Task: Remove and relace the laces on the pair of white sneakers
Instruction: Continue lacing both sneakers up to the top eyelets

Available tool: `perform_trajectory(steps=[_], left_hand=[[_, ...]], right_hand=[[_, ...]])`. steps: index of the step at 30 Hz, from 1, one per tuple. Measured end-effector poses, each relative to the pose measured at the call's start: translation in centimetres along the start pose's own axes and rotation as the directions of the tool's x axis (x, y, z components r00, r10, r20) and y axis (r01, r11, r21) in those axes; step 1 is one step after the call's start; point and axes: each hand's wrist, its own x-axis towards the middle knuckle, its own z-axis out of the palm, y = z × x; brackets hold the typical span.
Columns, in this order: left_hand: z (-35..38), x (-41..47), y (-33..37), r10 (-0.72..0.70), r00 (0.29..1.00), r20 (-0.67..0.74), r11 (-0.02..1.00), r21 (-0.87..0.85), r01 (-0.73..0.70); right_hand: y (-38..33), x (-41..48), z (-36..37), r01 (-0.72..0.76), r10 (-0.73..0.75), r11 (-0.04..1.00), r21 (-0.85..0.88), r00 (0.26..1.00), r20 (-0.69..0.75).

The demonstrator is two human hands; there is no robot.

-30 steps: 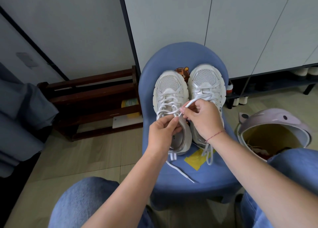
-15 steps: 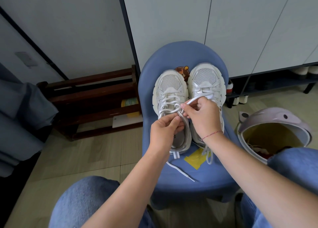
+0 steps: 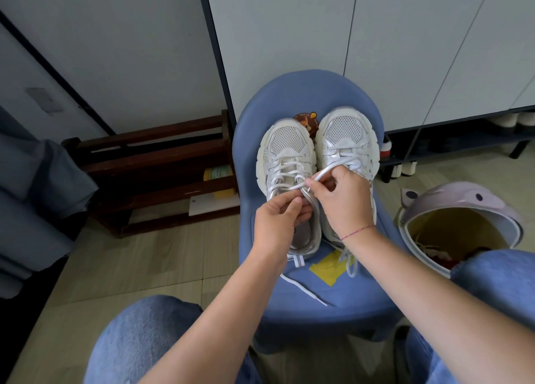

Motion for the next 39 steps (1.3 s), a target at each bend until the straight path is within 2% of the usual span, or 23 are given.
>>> perform_trajectory(steps=[5, 9, 13, 19, 23, 25, 28, 31, 32, 34, 36, 39], left_hand=[[0.2, -0.2, 0.1, 0.000, 1.000, 0.014, 1.000, -0.004, 0.000], [0.2, -0.1, 0.2, -0.005, 1.000, 0.005, 0.999, 0.032, 0.004], [0.7, 0.2, 0.2, -0.023, 1.000, 0.014, 0.998, 0.051, 0.023], [1.3, 0.7, -0.2, -0.022, 0.999, -0.028, 0.997, 0.078, 0.024], [1.6, 0.6, -0.4, -0.028, 0.998, -0.065, 0.996, 0.078, 0.033], [1.6, 0.7, -0.5, -0.027, 0.998, -0.064, 0.993, 0.110, 0.034], [1.4, 0.4, -0.4, -0.001, 0.999, -0.033, 0.977, 0.214, 0.008], [0.5, -0.7, -0.4, 0.013, 0.998, 0.055, 0.913, 0.407, -0.034], [-0.1, -1.2, -0.4, 0.025, 0.994, 0.104, 0.862, 0.502, -0.074], [-1.4, -2.1, -0.1, 0.027, 0.971, 0.239, 0.698, 0.691, -0.190], [-2.7, -2.8, 0.7, -0.066, 0.928, 0.367, 0.577, 0.773, -0.265], [-3.7, -3.1, 1.9, -0.286, 0.836, 0.469, 0.476, 0.826, -0.301]], right_hand=[[0.3, -0.4, 0.3, 0.090, -0.095, 0.991, -0.100, 0.995, -0.043], [-0.2, 0.0, -0.2, -0.061, 0.062, 0.998, -0.011, 0.994, 0.095], [-0.1, 0.4, -0.7, -0.205, 0.186, 0.978, 0.045, 0.945, 0.270], [0.0, 0.3, -0.9, -0.294, 0.233, 0.949, 0.114, 0.897, 0.376], [0.6, -0.2, -1.6, -0.246, 0.237, 0.969, -0.015, 0.913, 0.333], [0.6, -0.5, -1.9, -0.188, 0.209, 0.977, -0.099, 0.931, 0.298], [0.3, -0.9, -2.1, -0.143, 0.177, 0.980, -0.138, 0.945, 0.277], [0.4, -0.7, -2.2, -0.164, 0.187, 0.980, -0.110, 0.947, 0.262], [0.4, -0.7, -2.3, -0.178, 0.199, 0.979, -0.104, 0.946, 0.257], [0.3, -0.6, -2.4, -0.190, 0.211, 0.976, -0.103, 0.944, 0.253], [0.0, -0.6, -2.5, -0.185, 0.209, 0.976, -0.114, 0.943, 0.260], [0.0, -0.5, -2.5, -0.195, 0.224, 0.972, -0.132, 0.938, 0.265]])
